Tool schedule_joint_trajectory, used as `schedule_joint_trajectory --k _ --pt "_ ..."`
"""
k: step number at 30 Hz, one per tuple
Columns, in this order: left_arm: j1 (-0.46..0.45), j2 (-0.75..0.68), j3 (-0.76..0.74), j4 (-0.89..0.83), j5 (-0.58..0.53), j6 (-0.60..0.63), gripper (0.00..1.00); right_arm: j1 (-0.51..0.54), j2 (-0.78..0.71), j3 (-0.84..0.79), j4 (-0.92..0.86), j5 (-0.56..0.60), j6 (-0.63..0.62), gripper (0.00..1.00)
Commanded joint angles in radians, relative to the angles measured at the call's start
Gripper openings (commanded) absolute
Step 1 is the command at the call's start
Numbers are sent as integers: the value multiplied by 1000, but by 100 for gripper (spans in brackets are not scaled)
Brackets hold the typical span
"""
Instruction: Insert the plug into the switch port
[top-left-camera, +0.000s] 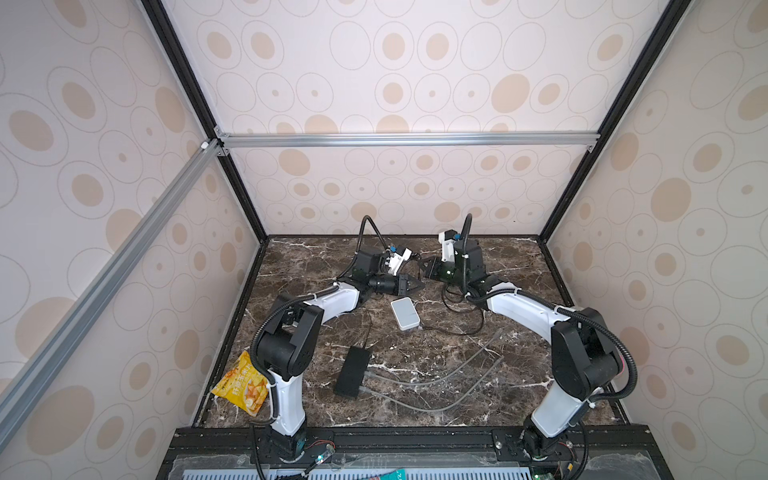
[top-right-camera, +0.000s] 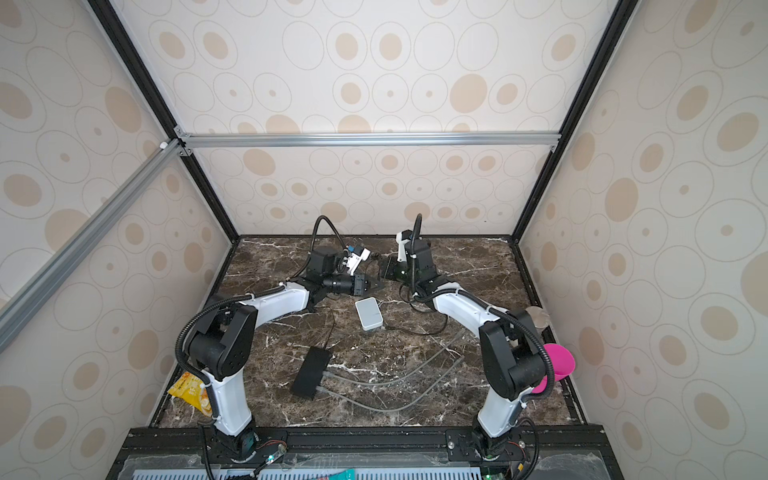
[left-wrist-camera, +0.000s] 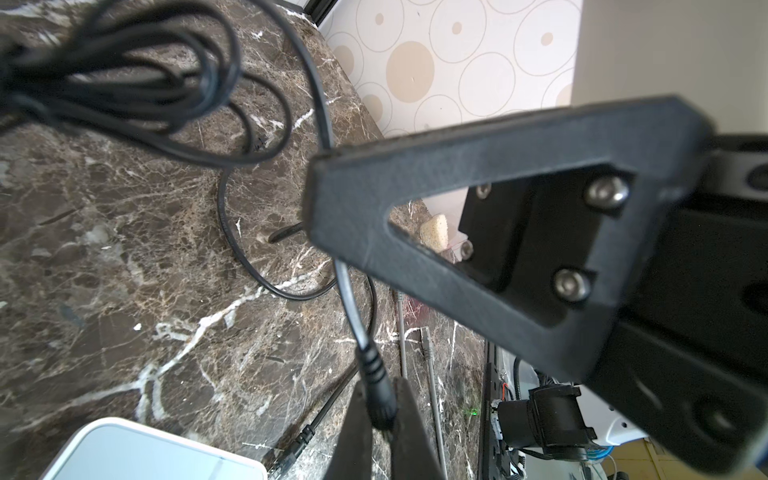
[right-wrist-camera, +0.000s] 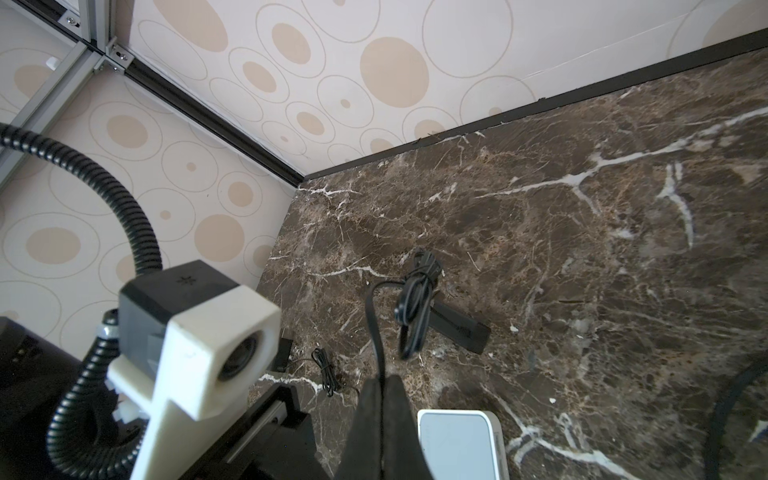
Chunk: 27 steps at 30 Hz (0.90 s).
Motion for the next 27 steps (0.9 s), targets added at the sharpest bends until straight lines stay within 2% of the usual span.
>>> schedule_joint_trajectory --k 1,6,27 --pt "6 5 85 -148 -53 118 1 5 -51 -13 2 13 -3 0" --pt "5 7 113 -217 -76 168 2 3 -71 -32 -20 40 -15 0" --pt "10 -40 75 -126 -13 143 2 -23 -121 -109 -113 109 -27 0"
